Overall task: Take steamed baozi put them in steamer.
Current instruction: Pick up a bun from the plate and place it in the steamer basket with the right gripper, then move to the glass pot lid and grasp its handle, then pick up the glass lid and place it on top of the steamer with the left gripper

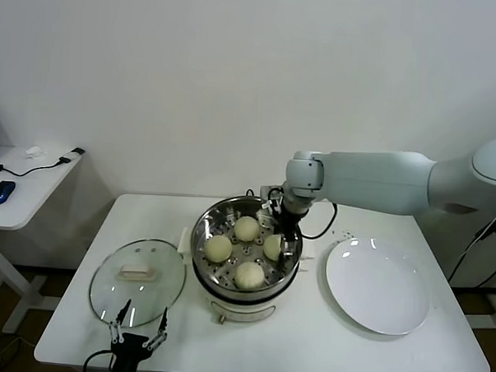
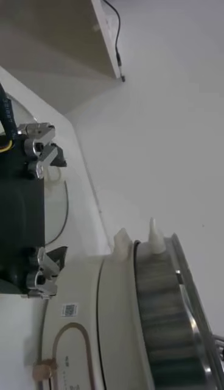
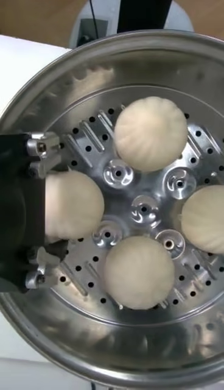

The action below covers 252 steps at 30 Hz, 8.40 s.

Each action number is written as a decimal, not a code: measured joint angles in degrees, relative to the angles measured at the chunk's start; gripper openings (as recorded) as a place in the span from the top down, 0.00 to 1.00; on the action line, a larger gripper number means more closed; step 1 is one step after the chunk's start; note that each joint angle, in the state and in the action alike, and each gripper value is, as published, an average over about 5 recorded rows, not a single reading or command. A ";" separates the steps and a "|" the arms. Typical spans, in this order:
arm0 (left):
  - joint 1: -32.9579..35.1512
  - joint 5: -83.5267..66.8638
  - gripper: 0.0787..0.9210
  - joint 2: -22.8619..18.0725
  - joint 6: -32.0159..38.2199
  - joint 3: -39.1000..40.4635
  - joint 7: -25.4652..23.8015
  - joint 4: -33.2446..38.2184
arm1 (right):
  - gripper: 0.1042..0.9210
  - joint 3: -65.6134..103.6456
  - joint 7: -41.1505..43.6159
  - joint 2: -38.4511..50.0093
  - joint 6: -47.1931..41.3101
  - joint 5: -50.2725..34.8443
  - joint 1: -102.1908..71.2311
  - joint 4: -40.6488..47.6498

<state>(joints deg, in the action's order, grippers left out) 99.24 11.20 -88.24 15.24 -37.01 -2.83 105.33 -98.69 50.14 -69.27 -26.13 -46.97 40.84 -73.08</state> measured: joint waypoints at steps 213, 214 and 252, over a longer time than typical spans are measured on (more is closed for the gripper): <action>-38.90 80.84 0.92 2.15 -56.48 46.30 -7.63 -1.39 | 0.12 140.64 -29.30 8.44 41.60 25.35 -113.40 -9.42; -39.03 80.90 0.92 2.06 -56.55 46.31 -7.69 -1.71 | 0.12 140.67 -29.27 8.44 41.67 25.35 -113.42 -9.36; -39.86 84.98 0.68 3.17 -55.18 46.88 -15.15 -1.50 | 0.12 141.43 -28.86 8.39 42.28 25.41 -113.52 -8.78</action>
<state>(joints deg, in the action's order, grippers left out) 59.39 96.18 -85.06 -39.94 9.87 -17.97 103.83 42.74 21.29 -60.88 16.15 -21.56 -72.67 -81.86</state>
